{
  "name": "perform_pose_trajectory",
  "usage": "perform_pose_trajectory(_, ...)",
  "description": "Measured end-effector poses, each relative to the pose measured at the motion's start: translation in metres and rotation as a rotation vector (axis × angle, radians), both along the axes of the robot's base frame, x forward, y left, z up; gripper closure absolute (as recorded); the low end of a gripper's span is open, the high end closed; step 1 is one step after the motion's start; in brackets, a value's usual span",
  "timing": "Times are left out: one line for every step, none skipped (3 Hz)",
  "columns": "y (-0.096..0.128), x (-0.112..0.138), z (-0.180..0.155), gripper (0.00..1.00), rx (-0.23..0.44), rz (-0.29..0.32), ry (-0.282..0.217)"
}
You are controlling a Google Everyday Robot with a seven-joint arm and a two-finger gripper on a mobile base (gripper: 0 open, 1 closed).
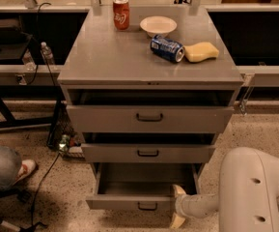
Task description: Open bottom drawer
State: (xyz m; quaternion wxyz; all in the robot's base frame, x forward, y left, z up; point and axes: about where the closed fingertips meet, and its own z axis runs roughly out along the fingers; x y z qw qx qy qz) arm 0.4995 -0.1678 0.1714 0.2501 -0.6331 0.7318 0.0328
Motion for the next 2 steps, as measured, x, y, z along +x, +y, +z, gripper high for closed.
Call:
perform_pose_trajectory(0.009,-0.007,-0.008,0.0,0.013,0.035,0.024)
perform_pose_trajectory(0.02,-0.015,-0.012,0.0,0.041,0.079,0.046)
